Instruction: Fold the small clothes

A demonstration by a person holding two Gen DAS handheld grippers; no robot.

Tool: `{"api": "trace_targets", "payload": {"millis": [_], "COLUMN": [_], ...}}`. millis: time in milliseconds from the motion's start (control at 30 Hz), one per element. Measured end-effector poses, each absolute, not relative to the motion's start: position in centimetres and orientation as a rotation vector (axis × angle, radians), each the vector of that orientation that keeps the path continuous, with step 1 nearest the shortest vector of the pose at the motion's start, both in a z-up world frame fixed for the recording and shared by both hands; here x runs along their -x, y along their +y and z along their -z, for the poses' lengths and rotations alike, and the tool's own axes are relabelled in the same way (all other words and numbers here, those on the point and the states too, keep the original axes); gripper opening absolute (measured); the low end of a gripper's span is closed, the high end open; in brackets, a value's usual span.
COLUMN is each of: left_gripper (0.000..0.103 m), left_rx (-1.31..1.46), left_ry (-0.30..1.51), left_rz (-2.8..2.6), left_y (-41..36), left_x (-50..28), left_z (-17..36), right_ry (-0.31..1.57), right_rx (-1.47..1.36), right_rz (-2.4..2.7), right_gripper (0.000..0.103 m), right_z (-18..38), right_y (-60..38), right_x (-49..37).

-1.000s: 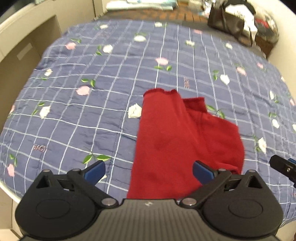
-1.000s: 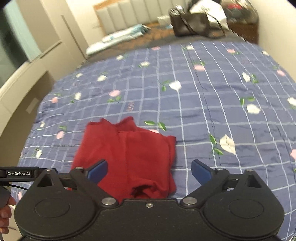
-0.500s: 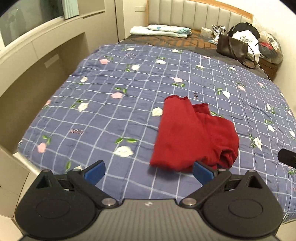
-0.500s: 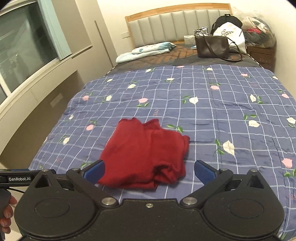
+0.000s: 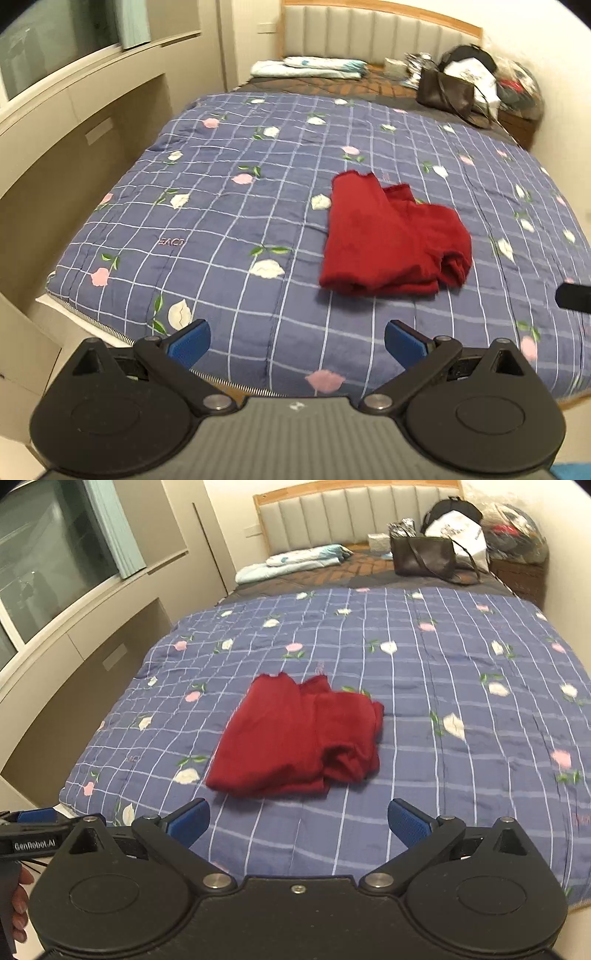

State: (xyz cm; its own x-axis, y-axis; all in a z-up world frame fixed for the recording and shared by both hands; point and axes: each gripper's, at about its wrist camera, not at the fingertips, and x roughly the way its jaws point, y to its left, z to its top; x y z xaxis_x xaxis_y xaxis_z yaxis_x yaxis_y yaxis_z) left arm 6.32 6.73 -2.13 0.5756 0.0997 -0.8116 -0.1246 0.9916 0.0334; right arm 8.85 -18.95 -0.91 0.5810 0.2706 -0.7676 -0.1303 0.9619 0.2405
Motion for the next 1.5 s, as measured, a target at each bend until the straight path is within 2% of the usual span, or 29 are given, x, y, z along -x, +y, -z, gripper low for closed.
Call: {"api": "trace_targets", "payload": {"millis": [433,1500], "left_gripper": [0.103,0.103], "left_rx": [-0.028,-0.049], "left_ry": [0.973,0.973], "left_rz": [-0.032,0.012], "left_y": [7.9,7.7], "left_x": [-4.3,-3.5], "left_z": [2.7,2.7], "right_ry": [0.979,0.969], "right_rx": [-0.187,-0.200], "right_rz": [-0.155,-0.138], "right_gripper": [0.102,0.102], "right_z": [1.5,0.9], "right_y": [-16.7,-16.8], "right_x": [-4.0,-2.4]}}
